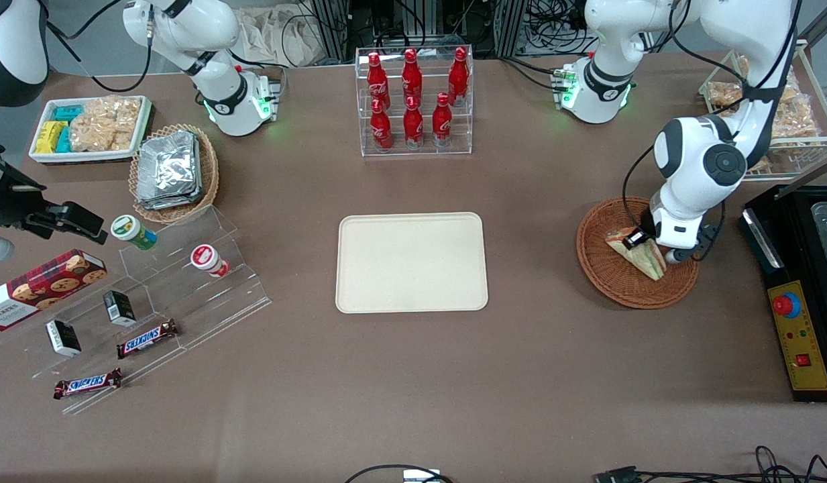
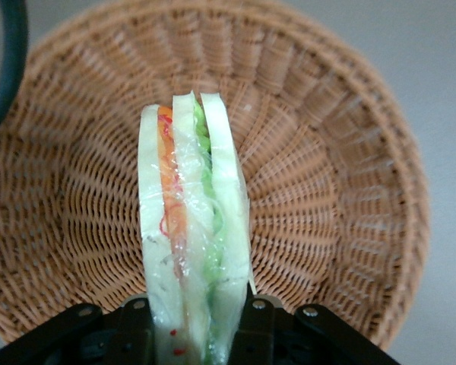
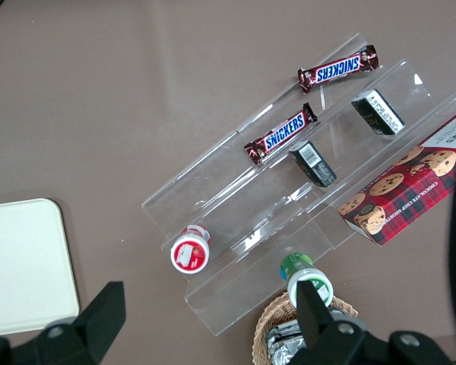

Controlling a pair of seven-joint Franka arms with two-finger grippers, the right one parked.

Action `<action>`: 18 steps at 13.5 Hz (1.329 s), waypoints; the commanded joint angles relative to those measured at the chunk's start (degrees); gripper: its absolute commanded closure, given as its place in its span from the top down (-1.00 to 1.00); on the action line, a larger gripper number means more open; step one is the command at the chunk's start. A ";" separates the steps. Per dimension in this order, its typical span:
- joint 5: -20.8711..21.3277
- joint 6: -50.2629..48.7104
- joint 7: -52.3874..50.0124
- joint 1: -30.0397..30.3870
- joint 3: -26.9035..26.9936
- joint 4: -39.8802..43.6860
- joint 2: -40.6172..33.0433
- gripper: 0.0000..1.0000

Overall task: Place sandwich from basket to tray
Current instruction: 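Lift the sandwich out of the basket and carry it toward the cream tray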

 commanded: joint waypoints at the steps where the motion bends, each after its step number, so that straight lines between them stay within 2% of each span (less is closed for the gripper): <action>1: 3.89 -7.02 -0.28 -0.25 -0.88 3.28 -3.94 -1.00; 5: 3.91 -21.52 4.11 -0.25 -4.39 13.37 -5.44 -1.00; 7: 3.21 -25.23 4.11 -0.25 -7.11 17.16 -5.44 -1.00; 14: 2.94 -25.33 4.11 -0.25 -21.08 21.75 -4.21 -1.00; 18: 4.43 -23.66 4.03 -0.25 -28.64 24.12 -0.44 -1.00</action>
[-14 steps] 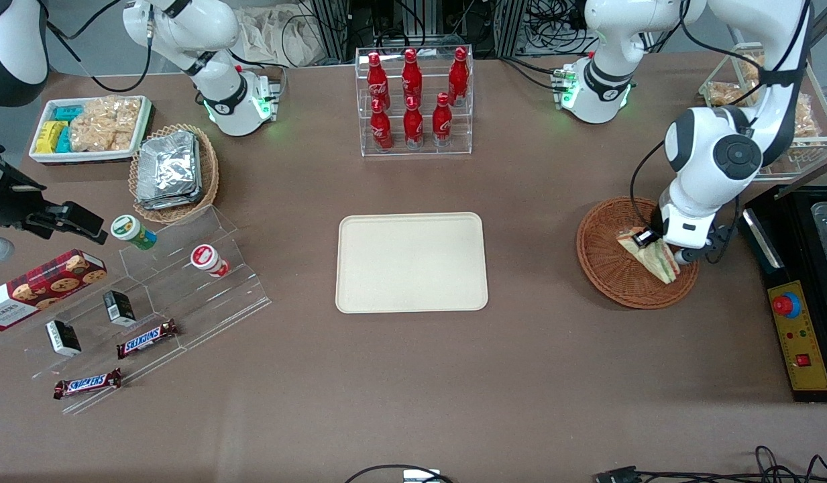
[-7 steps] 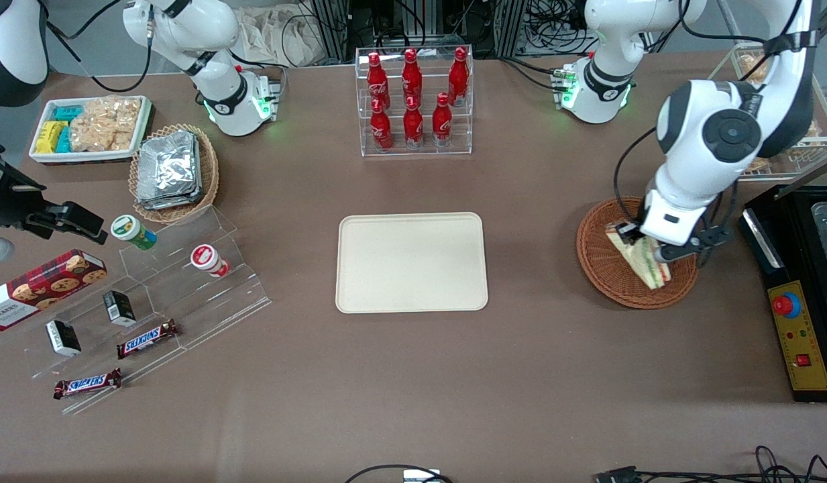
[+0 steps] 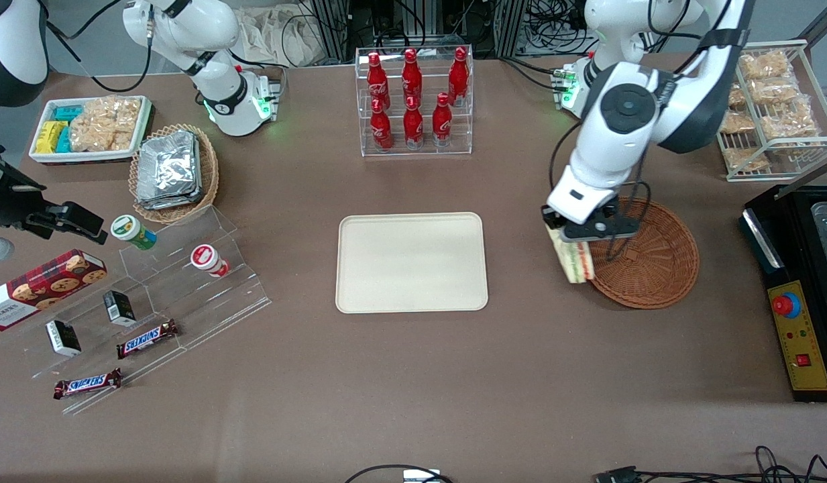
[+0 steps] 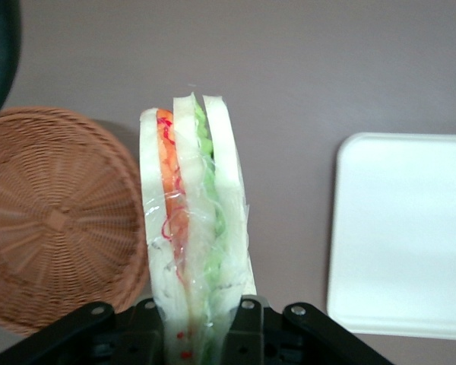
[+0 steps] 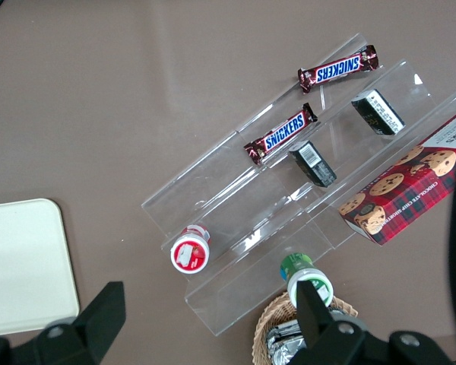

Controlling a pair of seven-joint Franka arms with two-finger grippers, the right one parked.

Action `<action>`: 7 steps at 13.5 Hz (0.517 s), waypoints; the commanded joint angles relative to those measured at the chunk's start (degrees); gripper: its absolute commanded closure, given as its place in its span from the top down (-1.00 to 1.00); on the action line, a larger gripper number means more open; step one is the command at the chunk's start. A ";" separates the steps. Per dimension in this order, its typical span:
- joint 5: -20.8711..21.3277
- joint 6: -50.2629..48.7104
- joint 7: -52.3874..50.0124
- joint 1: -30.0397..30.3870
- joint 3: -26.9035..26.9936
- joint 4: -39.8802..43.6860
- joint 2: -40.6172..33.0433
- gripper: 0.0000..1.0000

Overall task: Place sandwich from basket to tray
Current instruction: 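Lift the sandwich out of the basket and carry it toward the cream tray, then lower the sandwich onto the cream tray and open the left gripper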

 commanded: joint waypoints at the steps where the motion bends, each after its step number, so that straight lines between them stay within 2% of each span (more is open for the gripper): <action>1: 2.69 0.07 -0.13 0.23 -4.11 3.51 4.21 -1.00; 4: 7.26 0.16 -3.28 -0.55 -8.86 6.76 10.35 -1.00; 7: 14.29 0.16 -8.46 -6.43 -8.87 11.94 19.22 -0.93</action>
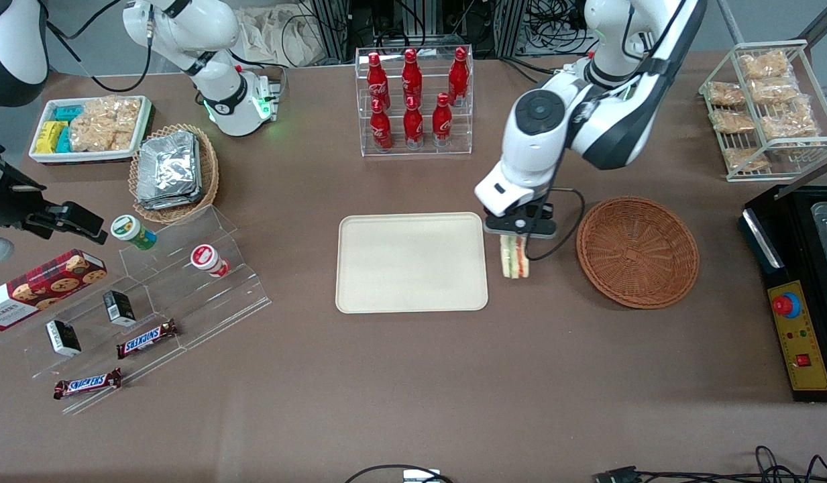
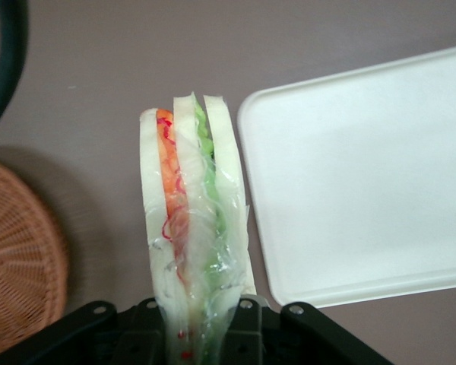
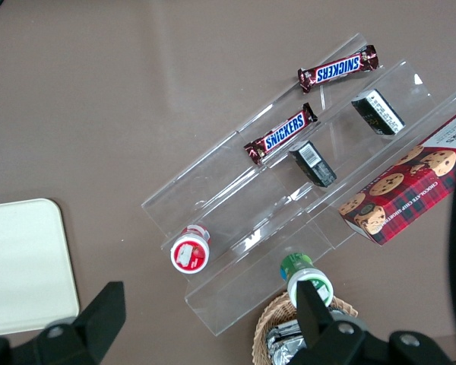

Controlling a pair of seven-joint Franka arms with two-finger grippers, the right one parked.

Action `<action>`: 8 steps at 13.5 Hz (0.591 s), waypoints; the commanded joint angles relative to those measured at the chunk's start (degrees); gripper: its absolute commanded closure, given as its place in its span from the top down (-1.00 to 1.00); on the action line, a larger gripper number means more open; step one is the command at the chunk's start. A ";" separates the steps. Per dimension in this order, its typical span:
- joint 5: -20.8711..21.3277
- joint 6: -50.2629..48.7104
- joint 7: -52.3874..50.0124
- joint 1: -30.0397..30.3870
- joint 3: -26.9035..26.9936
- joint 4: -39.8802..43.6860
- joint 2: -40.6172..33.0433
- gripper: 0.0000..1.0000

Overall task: Place sandwich from basket to tray
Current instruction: 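Lower the sandwich onto the cream tray and open the left gripper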

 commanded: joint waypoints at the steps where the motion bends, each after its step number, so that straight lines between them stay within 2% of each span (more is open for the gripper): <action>1: 6.90 -0.55 -6.56 -4.99 -0.15 6.98 10.11 -0.93; 2: 9.88 -0.55 -8.50 -5.97 -0.15 8.13 12.92 -0.94; 4: 13.07 -0.20 -11.32 -8.51 -0.15 9.98 17.41 -0.95; 8: 13.34 3.04 -15.45 -10.19 -0.07 10.07 21.47 -0.95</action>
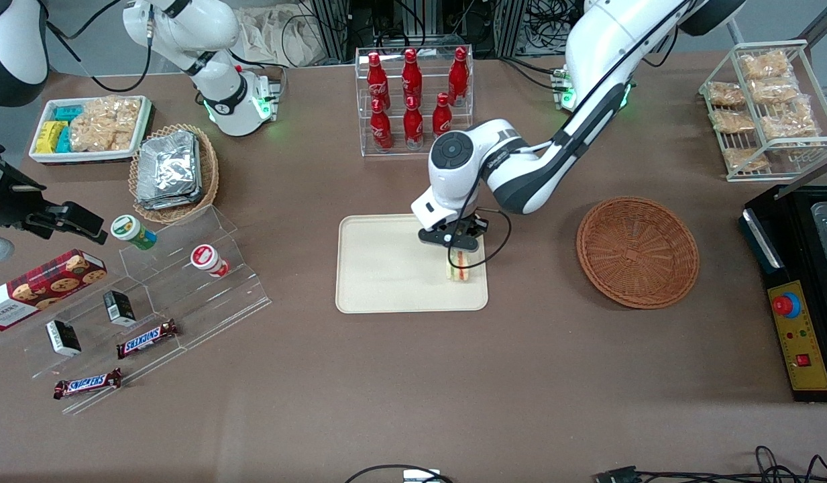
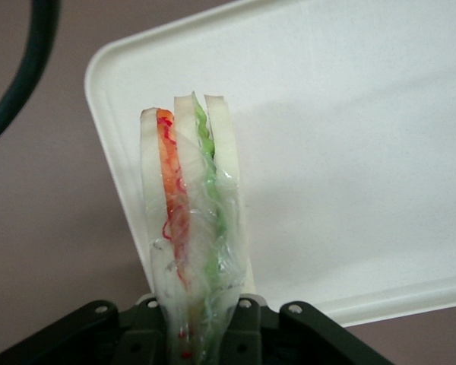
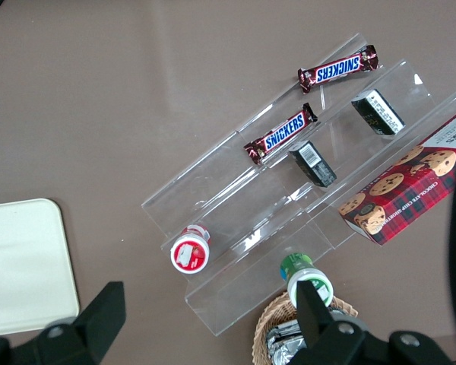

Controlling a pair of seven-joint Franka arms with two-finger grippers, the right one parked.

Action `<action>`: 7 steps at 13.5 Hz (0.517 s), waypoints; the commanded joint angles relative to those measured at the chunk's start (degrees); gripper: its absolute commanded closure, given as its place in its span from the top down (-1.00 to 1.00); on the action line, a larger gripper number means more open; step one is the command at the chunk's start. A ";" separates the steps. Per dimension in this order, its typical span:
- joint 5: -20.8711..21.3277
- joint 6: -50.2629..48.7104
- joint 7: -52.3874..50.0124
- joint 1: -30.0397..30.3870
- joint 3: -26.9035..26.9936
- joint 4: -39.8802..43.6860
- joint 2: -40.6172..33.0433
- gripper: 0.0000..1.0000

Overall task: Place sandwich from basket to tray
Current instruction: 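Lower the sandwich onto the cream tray and open the left gripper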

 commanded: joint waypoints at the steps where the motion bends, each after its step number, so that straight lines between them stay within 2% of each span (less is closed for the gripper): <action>1: 1.37 1.24 -3.06 -1.18 0.01 1.68 2.38 -0.95; 7: 2.08 1.16 -3.07 -1.62 0.19 0.36 4.15 -0.87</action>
